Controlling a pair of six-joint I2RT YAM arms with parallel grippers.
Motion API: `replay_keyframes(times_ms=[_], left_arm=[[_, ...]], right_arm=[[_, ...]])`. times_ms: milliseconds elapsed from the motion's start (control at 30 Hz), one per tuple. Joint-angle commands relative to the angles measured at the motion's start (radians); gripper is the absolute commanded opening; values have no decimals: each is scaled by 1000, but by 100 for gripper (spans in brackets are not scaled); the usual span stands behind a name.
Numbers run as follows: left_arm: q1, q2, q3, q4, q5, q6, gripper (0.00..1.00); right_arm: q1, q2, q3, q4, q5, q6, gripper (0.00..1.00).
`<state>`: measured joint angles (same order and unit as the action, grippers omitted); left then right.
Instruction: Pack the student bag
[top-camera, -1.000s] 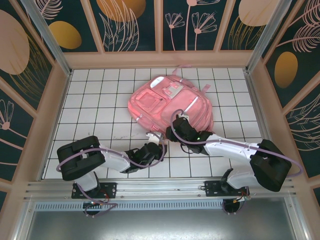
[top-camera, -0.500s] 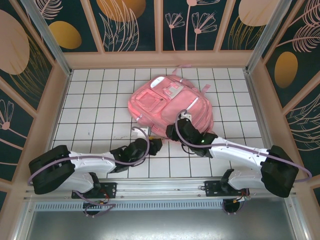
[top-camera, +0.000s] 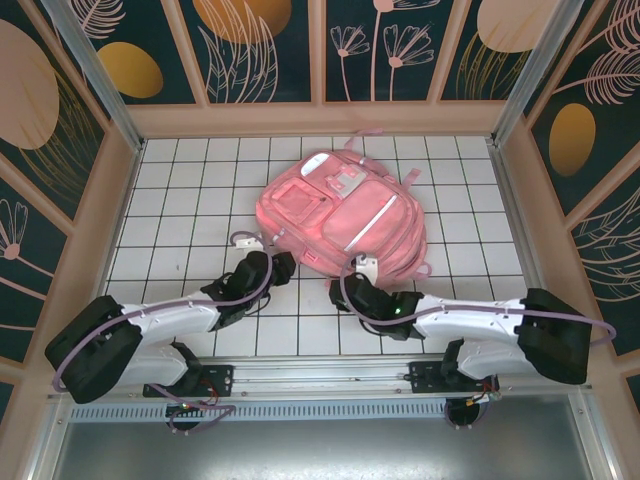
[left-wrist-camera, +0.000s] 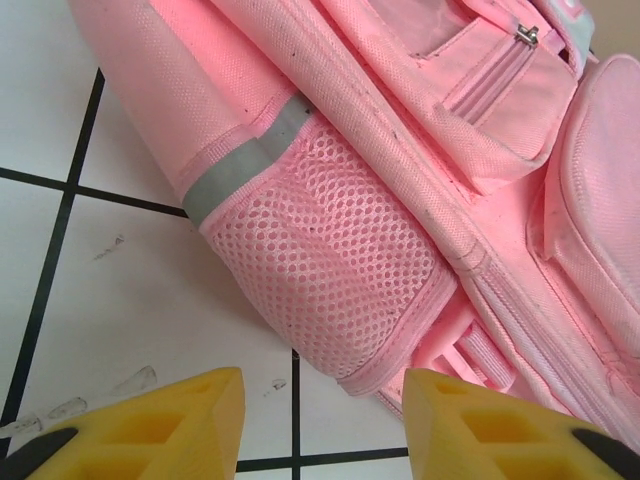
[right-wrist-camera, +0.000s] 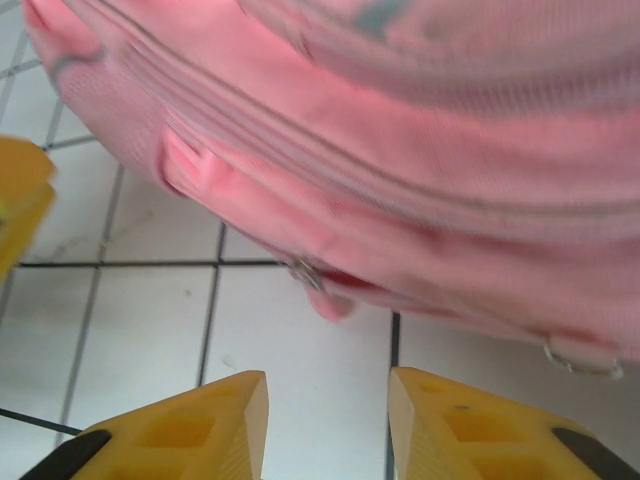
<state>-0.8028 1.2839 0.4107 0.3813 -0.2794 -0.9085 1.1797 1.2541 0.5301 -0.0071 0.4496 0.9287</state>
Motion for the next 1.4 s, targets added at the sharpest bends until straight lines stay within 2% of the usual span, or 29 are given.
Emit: replay_keyframes(times_ms=[0, 267, 767, 1000, 1167, 1300, 1367], left_arm=[[10, 38, 43, -10, 42, -23, 49], [14, 80, 53, 5, 82, -26, 49], [14, 122, 63, 37, 141, -40, 49], [13, 153, 76, 48, 167, -44, 49], [14, 192, 86, 78, 206, -53, 50], [14, 233, 100, 112, 244, -56, 55], [14, 254, 109, 115, 245, -63, 56]], right_arm=[[23, 54, -42, 140, 36, 34, 35], [25, 207, -65, 351, 62, -25, 33], [-67, 392, 32, 441, 4, -111, 31], [-69, 418, 41, 461, 37, -131, 25], [-65, 412, 27, 509, 51, -148, 30], [-65, 415, 21, 548, 59, -161, 31], [-66, 416, 24, 544, 67, -161, 20]])
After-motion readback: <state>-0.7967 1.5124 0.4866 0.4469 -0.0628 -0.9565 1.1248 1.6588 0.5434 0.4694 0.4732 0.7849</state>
